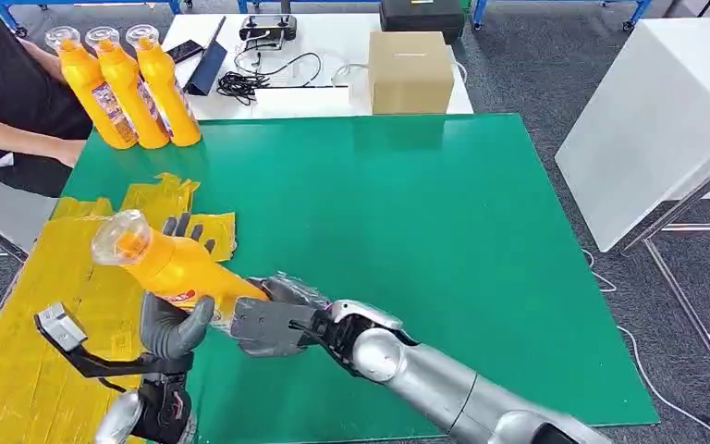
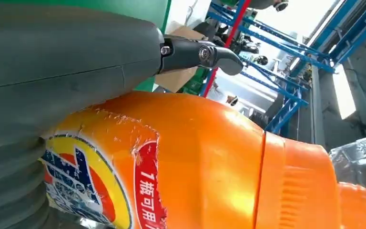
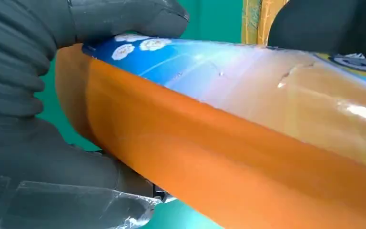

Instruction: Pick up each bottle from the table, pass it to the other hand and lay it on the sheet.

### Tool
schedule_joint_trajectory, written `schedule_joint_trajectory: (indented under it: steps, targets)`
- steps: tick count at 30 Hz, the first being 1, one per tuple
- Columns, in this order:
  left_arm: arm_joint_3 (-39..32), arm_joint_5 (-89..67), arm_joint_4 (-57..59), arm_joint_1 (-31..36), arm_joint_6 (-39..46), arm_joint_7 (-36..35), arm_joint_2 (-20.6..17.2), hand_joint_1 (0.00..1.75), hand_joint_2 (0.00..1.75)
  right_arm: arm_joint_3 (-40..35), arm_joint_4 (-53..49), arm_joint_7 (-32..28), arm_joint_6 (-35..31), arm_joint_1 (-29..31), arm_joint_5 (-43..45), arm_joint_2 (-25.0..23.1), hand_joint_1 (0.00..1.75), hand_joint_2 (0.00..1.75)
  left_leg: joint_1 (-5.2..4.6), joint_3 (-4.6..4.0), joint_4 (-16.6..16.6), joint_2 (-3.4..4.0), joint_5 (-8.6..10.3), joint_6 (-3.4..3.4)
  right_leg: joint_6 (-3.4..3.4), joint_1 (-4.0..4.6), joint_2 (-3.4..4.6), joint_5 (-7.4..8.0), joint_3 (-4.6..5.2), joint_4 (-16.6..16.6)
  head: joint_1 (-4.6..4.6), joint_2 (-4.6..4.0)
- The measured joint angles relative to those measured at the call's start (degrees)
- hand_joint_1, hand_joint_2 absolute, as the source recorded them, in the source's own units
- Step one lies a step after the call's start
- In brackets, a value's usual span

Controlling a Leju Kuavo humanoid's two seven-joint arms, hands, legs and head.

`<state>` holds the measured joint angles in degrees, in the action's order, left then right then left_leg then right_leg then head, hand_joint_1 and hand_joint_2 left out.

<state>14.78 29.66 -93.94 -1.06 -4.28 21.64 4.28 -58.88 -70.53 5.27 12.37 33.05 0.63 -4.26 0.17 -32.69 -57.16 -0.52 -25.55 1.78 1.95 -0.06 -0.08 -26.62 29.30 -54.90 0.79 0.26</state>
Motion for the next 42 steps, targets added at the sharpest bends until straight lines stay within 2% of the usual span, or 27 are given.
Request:
schedule_joint_trajectory:
  steps: [24, 25, 26, 29, 30, 34, 37, 42]
  targets:
    - [-0.4, -1.5, 0.8, -0.2, -0.9, 1.2, -0.4, 1.75, 1.75, -2.8, 1.7, -1.5, -3.1, 0.3, 0.5, 0.0, 1.75, 1.75, 0.0, 0.01, 0.0, 0.02, 0.0, 0.0, 0.0, -0.01, 0.01, 0.0, 0.02, 0.0, 0.0, 0.0]
    - [-0.4, -1.6, 0.9, -0.2, -0.9, 1.2, -0.4, 1.75, 1.75, -2.8, 1.7, -1.6, -3.3, 0.3, 0.3, 0.0, 0.38, 1.75, 0.0, 0.01, 0.0, 0.02, 0.0, 0.0, 0.0, -0.01, 0.01, 0.0, 0.02, 0.0, 0.0, 0.0]
    - [-0.5, -2.0, 0.9, -0.2, -0.8, 1.4, -0.5, 1.75, 1.75, -2.8, 1.7, -1.8, -4.2, 0.0, -0.3, 0.1, 0.0, 1.75, 0.0, 0.01, 0.0, 0.02, 0.0, 0.0, 0.0, -0.01, 0.01, 0.0, 0.02, 0.0, 0.02, 0.0]
    - [-0.8, -4.4, 0.9, -0.1, 0.0, 2.1, -0.7, 1.75, 1.75, -2.3, 0.8, -3.7, -8.5, -1.9, -3.5, 0.6, 0.0, 1.75, 0.0, 0.0, 0.0, 0.0, 0.0, 0.0, 0.0, -0.01, 0.0, 0.0, 0.02, 0.0, 0.0, 0.0]
    - [-1.1, -5.7, 0.9, -0.2, 0.4, 2.5, -0.8, 1.75, 1.75, -1.8, 0.1, -4.4, -9.9, -2.8, -4.6, 1.0, 0.0, 0.0, 0.0, 0.0, 0.0, 0.0, 0.0, -0.01, 0.0, -0.01, 0.0, 0.0, 0.02, 0.0, 0.0, 0.0]
    - [-3.4, -10.9, 1.0, -1.2, 1.3, 3.3, -1.5, 1.75, 1.75, 1.7, -4.1, -5.9, -11.2, -6.4, -6.6, 3.4, 0.0, 0.0, -0.01, -0.01, 0.0, 0.05, -0.01, -0.02, 0.0, -0.01, 0.04, 0.0, 0.07, 0.0, -0.02, 0.0]
    - [-5.2, -19.8, 0.9, -1.5, 5.6, 4.7, -2.4, 1.75, 1.75, 5.1, -7.9, -7.9, -13.4, -9.5, -8.5, 5.8, 0.0, 0.0, -0.01, 0.0, 0.0, -0.12, -0.01, -0.01, -0.01, -0.01, -0.11, -0.01, 0.05, 0.0, 0.04, 0.0]
    - [-8.1, -40.6, 1.9, -2.2, 12.6, 3.0, -6.9, 1.75, 1.75, 13.1, -17.3, -10.0, -14.4, -16.4, -10.6, 10.9, 0.0, 0.0, -0.01, -0.03, 0.0, 0.03, -0.01, -0.02, 0.0, -0.01, 0.04, 0.0, 0.09, 0.0, 0.0, 0.0]
